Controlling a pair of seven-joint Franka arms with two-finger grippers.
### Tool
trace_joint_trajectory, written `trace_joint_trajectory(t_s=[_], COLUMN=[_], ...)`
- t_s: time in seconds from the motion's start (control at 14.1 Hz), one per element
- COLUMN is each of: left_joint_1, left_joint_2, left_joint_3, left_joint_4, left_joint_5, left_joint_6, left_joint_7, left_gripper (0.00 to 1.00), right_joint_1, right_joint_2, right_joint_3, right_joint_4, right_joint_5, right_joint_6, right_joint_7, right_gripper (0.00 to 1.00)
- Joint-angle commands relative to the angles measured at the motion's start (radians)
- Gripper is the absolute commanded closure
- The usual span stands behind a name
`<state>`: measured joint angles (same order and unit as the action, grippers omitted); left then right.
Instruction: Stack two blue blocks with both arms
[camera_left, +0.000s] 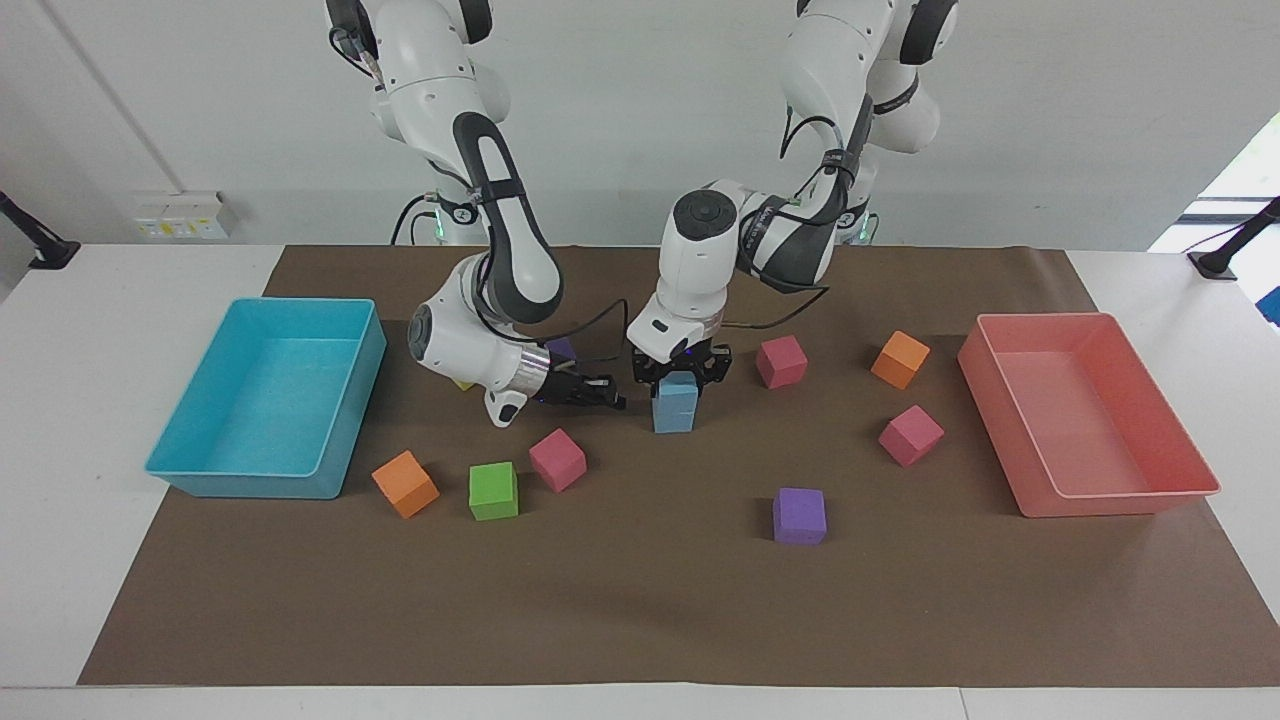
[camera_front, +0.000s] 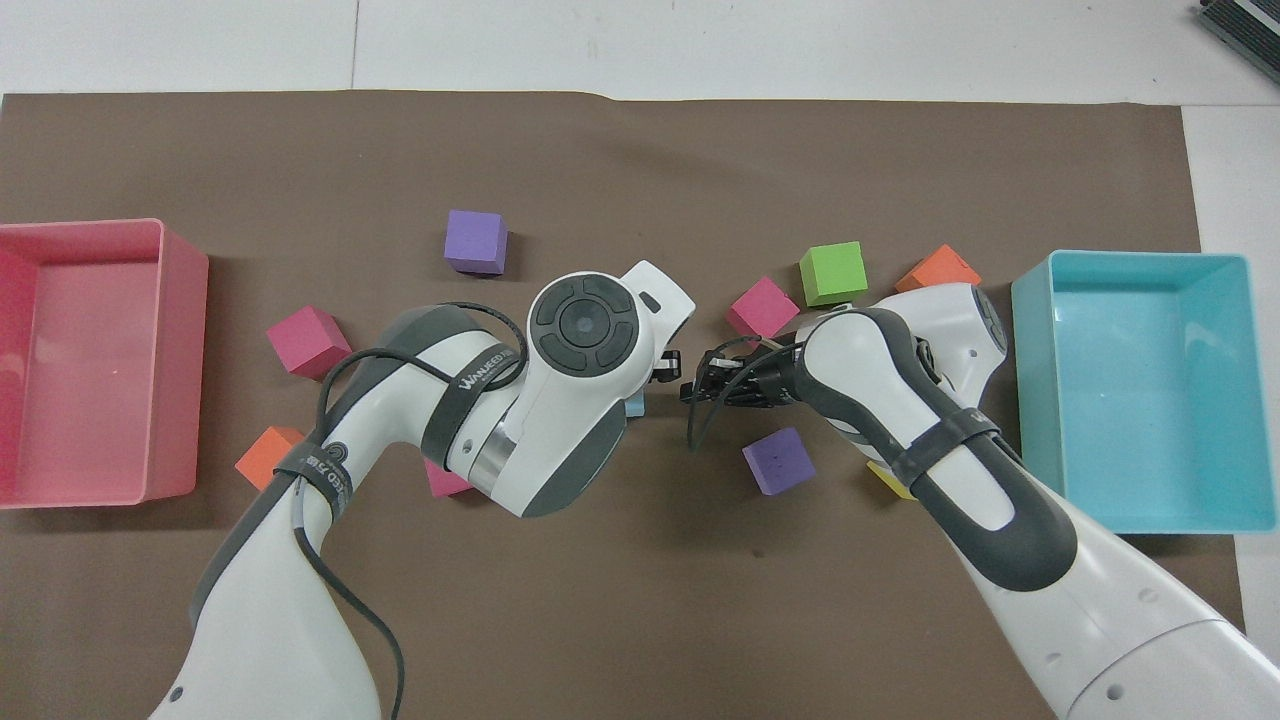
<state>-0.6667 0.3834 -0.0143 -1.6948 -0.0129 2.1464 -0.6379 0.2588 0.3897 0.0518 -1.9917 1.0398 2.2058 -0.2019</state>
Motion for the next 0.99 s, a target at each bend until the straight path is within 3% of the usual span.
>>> trace_joint_trajectory(t_s=[0.0,0.49,0.92], left_joint_1=[-0.017,-0.017,-0.007], left_joint_2=[-0.009,-0.018,-0.093], left_joint_3=[0.017,0.017,0.017], left_joint_4=[-0.02,-0.009,-0.013], left_joint_5=[-0.006,-0.006,-0.007], left_joint_6=[0.023,0.01,-0.071], left_joint_7=[0.014,0.015,0.018], left_gripper=[0.0,0.0,0.0], right_joint_1=[0.0,0.002,0.002], right_joint_2=[-0.006,-0.006,-0.006], right_joint_3=[0.005,0.005,0.005], right_joint_4=[-0.016,-0.016,-0.016], right_joint_5=[0.042,0.042,0.042], right_joint_6=[0.025,0.026,0.025], right_joint_7=[-0.044,-0.044,-0.042], right_gripper=[1.0,1.0,1.0])
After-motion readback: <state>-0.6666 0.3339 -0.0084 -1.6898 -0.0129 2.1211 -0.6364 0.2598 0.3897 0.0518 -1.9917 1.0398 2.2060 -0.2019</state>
